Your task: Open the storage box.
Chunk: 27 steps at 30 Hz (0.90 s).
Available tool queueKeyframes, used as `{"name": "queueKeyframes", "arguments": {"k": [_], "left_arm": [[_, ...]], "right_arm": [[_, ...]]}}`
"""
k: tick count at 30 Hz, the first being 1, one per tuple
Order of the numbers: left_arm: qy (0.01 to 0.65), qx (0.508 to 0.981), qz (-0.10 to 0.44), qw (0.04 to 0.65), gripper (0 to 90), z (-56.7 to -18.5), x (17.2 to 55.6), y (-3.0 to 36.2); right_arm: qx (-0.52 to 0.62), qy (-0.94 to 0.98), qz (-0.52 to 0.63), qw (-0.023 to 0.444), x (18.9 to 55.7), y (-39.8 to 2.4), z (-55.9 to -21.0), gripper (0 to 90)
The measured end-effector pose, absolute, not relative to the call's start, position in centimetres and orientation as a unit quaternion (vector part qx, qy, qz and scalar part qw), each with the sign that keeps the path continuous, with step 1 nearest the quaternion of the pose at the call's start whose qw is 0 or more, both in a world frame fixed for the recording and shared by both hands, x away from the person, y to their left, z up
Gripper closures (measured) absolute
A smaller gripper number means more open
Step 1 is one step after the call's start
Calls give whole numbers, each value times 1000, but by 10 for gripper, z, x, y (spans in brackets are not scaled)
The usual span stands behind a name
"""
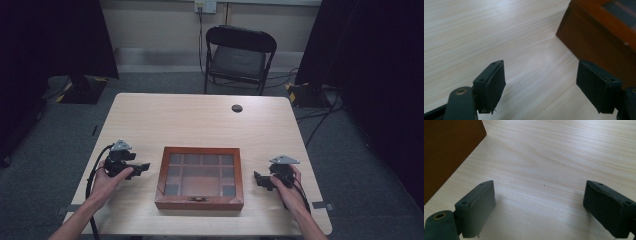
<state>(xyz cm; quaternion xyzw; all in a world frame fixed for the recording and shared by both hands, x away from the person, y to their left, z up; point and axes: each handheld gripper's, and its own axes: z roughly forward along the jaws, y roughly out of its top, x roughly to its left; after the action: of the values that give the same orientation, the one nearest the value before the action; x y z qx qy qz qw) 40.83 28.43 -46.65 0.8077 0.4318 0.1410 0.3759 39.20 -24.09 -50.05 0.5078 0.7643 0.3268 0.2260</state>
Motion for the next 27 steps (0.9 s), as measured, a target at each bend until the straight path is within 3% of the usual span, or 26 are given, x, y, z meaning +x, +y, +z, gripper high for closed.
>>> {"name": "queueKeyframes", "arguments": {"k": [7, 17, 27], "left_arm": [[411, 808, 143, 396, 268, -454, 402, 274], [387, 807, 105, 434, 314, -436, 391, 255], [349, 818, 81, 450, 312, -425, 382, 230]], "right_arm": [[508, 764, 327, 226, 392, -241, -500, 101], [507, 765, 327, 226, 392, -241, -501, 101], [508, 764, 327, 225, 392, -241, -500, 101]]}}
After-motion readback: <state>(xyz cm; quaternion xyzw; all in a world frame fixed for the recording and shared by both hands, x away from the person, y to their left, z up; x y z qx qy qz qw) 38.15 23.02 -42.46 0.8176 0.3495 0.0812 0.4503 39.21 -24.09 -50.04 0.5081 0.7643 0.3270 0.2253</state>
